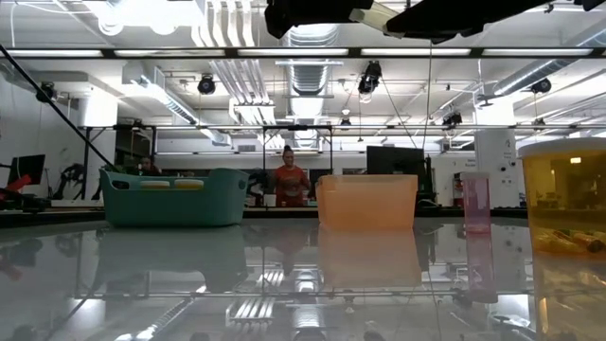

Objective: Pick and place medicine bottles into bin by pill shape (circle, oval)
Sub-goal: Put the small yellow pill bottle into the orange bin

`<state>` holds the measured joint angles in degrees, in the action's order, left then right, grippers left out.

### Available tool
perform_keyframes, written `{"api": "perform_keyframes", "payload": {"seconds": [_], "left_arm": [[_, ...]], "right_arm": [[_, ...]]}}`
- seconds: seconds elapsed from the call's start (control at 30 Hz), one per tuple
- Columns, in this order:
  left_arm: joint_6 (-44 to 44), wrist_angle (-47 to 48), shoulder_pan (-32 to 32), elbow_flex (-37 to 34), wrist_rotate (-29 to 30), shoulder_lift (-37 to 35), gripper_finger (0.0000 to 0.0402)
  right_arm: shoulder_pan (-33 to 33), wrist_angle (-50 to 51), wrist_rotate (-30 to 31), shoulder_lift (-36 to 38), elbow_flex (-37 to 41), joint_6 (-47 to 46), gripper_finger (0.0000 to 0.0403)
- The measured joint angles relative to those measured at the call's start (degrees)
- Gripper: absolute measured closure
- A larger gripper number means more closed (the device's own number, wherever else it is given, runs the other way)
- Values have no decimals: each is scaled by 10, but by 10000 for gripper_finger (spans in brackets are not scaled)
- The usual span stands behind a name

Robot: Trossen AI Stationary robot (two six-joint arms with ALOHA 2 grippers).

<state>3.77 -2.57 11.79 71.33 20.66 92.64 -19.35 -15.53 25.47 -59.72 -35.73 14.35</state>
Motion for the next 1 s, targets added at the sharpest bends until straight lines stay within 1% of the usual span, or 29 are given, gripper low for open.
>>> {"api": "perform_keyframes", "payload": {"seconds": [0.13, 0.3, 0.37, 0.57, 0.7, 0.8, 0.93, 1.0], "left_arm": [[0, 0, 0, -1, 0, 0, 301], [0, 0, 0, -2, 0, 0, 293], [-1, 0, 0, -2, 0, 0, 279], [-10, 1, -1, -2, -6, -1, 215], [-30, 2, 0, -2, -7, -19, 184], [-37, 2, 0, -1, -7, -37, 173], [-73, 2, 4, -2, -10, -66, 171], [-74, -7, 4, -2, -8, -75, 171]], "right_arm": [[0, 1, 0, 0, 0, 2, 317], [0, 1, 0, -1, 0, 2, 301], [0, 1, 0, -1, 0, 2, 299], [0, 1, -1, -1, 1, 4, 308], [3, -5, -3, -1, 9, 6, 309], [10, -50, -11, -1, 26, 12, 308], [28, -149, -69, -1, 64, 26, 308], [37, -194, -86, -1, 80, 27, 308]]}}
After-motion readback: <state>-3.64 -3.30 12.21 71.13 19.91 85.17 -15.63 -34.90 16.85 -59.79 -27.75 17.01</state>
